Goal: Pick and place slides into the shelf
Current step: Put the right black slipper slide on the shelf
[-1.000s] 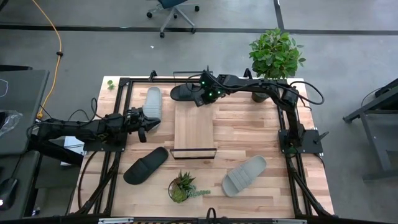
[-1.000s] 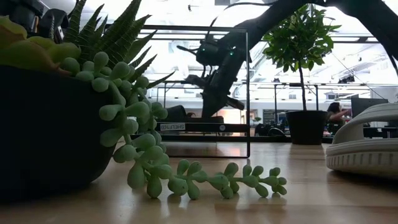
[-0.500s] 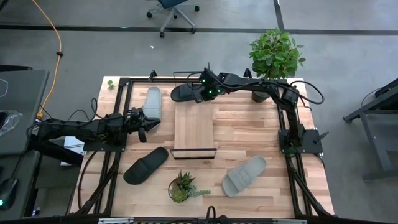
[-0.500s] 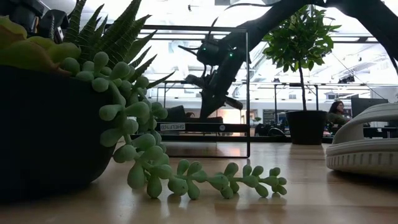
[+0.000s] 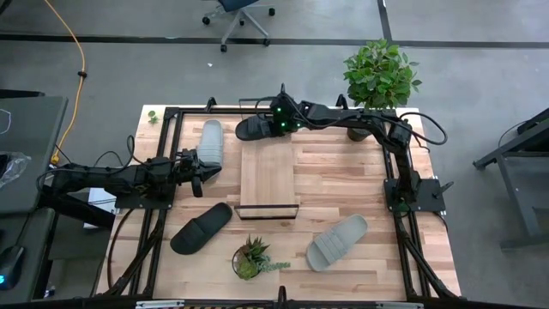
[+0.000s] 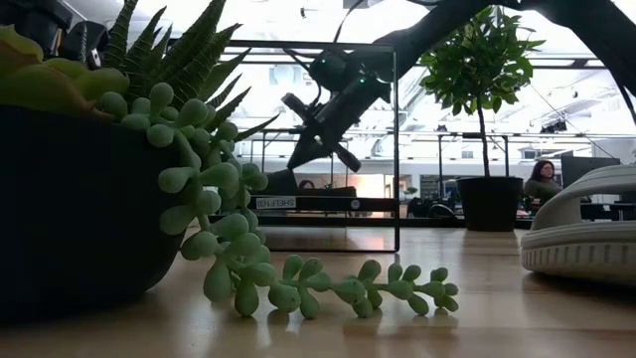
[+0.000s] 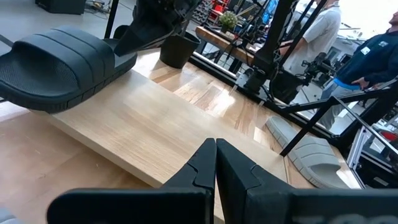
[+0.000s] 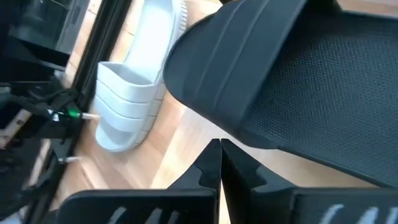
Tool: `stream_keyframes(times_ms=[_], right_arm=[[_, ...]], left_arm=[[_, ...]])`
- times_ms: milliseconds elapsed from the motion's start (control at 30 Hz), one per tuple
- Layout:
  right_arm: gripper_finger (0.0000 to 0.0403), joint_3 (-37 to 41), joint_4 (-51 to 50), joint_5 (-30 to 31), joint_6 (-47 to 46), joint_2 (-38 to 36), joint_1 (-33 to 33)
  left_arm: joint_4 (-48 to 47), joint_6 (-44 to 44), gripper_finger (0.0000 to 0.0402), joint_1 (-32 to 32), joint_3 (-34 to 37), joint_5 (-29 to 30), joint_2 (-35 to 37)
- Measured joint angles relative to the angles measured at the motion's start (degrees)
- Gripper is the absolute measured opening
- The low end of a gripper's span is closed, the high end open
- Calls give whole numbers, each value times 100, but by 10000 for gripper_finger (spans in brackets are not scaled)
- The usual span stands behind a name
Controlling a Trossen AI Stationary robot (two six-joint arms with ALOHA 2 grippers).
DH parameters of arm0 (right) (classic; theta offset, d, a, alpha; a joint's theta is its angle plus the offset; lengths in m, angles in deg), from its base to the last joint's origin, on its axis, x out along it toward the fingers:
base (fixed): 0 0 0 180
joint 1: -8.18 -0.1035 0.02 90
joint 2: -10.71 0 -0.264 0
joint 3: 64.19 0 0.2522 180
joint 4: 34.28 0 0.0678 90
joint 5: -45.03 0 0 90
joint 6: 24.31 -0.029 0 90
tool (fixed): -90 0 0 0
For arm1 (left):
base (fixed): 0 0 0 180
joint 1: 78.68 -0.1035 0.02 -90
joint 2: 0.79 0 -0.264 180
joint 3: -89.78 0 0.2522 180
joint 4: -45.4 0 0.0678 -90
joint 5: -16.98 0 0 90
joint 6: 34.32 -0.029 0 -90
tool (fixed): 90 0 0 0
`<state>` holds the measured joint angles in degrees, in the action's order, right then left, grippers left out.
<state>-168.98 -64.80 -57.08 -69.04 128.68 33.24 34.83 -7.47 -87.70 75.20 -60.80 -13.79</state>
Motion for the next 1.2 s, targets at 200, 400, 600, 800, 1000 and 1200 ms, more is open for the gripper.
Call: stream_keyframes(times_ms=[200, 400, 600, 800, 1000, 1200], right_arm=[[0, 1, 4, 211, 15, 0, 1], [0, 2, 132, 456, 15, -2, 0], [0, 2, 271, 610, -2, -2, 0], [0, 1, 290, 551, -42, -4, 1], [0, 2, 276, 50, -328, -7, -49], [0, 4, 294, 18, -450, 180, -74]], left_arm=[[1, 0, 1, 0, 0, 0, -1], [1, 0, 1, 0, 0, 0, 0], [1, 0, 1, 0, 0, 0, 0], [1, 0, 1, 0, 0, 0, -1], [1, 2, 1, 2, 0, 0, -1], [1, 3, 1, 2, 0, -9, -1]])
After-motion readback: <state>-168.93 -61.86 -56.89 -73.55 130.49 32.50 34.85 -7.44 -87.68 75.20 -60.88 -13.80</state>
